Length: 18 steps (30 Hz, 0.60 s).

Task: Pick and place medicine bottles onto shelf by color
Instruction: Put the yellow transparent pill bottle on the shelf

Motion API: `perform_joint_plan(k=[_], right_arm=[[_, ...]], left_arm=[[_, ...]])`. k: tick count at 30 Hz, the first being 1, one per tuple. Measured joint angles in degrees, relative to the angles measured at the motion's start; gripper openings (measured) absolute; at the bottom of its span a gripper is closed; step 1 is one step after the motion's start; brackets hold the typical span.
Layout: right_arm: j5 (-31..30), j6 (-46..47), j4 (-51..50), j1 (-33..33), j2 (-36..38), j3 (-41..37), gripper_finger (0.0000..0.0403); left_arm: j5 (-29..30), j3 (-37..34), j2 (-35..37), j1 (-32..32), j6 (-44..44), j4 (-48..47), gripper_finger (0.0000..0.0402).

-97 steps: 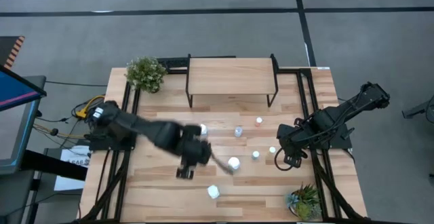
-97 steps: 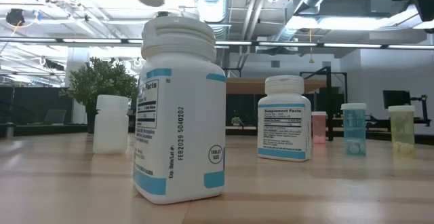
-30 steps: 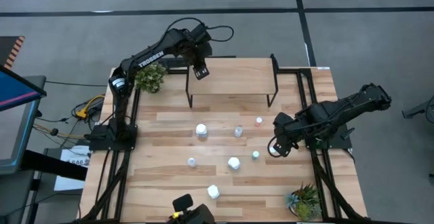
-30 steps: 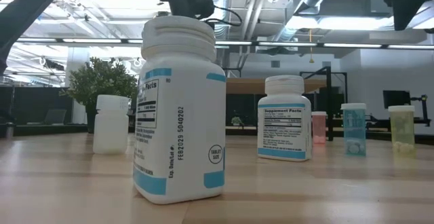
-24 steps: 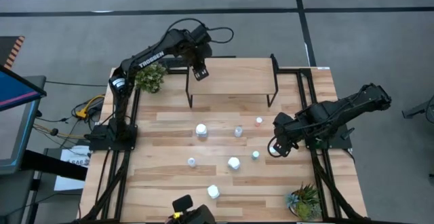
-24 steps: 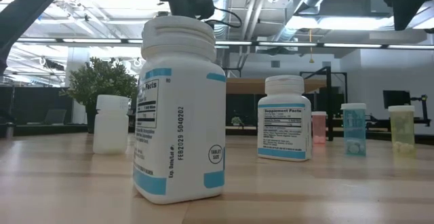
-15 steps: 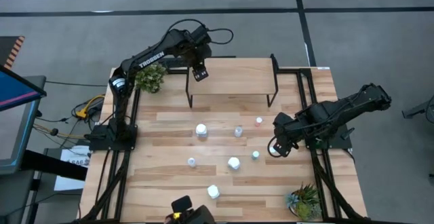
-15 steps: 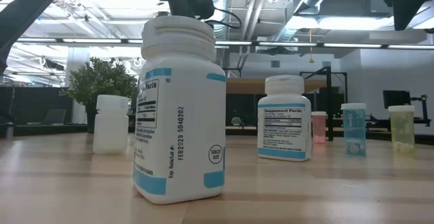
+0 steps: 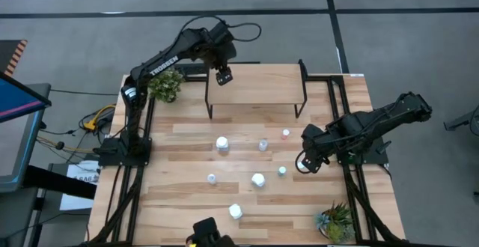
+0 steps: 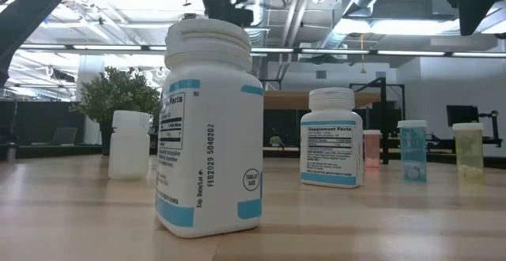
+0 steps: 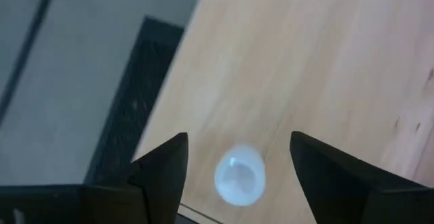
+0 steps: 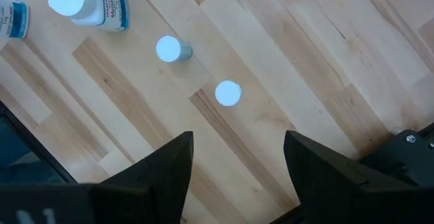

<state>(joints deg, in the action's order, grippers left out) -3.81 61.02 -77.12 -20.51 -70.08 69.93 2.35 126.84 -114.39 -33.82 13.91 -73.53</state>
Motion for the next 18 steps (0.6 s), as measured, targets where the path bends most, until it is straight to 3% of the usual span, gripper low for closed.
perform_joint_plan(k=[6, 14, 18], right_arm=[[-0.1, -1.0, 0.0, 0.0, 0.0, 0.0, 0.0255], [-1.0, -11.1, -0.4, -3.4, -0.4, 0.0, 0.0255], [-6.3, -8.1, -1.2, -9.0, 0.8, 0.0, 0.0255]], left_arm=[[0.0, 8.3, 0.2, 3.0, -1.1, -4.0, 0.0245], [-3.3, 7.3, 5.1, 9.8, -2.6, -13.4, 0.0245], [-6.0, 7.0, 7.1, 13.9, -4.0, -16.5, 0.0245]])
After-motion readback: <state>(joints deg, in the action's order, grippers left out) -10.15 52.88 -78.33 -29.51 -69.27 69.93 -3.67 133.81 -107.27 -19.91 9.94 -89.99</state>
